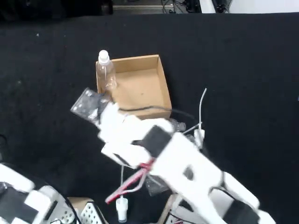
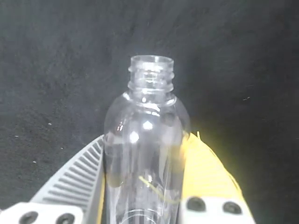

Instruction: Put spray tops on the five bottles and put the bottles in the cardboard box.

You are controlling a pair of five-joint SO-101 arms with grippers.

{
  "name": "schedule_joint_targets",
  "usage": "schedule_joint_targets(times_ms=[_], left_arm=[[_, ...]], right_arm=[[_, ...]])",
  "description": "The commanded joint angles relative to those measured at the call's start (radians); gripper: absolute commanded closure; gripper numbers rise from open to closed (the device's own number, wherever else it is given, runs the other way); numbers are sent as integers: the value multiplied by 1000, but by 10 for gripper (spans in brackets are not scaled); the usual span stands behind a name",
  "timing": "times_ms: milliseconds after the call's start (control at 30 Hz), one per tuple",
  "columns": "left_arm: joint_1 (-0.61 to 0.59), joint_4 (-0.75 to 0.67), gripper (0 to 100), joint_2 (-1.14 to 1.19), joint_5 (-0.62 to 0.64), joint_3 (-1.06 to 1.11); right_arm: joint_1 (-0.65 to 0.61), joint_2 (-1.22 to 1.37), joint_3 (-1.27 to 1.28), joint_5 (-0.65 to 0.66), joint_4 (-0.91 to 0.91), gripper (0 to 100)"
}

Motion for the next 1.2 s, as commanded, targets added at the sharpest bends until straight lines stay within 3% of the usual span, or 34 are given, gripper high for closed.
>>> schedule_joint_targets(times_ms=[0, 133, 333, 500, 633, 867, 1167], left_arm=[[145, 32, 970, -288, 84, 58], [348, 35, 971, -502, 192, 140], [662, 37, 971, -703, 371, 171], [869, 29, 971, -810, 436, 171], [974, -21, 970, -888, 431, 231], [1079, -325, 971, -1123, 439, 541], [1173, -333, 971, -1536, 439, 785]], right_arm=[[83, -110, -229, -5, 86, 987], [226, -148, -400, -20, 104, 987], [460, -159, -585, -201, 84, 987], [600, -160, -595, -305, -21, 987], [606, -162, -595, -368, -126, 987], [606, -165, -595, -457, -218, 987], [476, -165, -595, -456, -282, 987]])
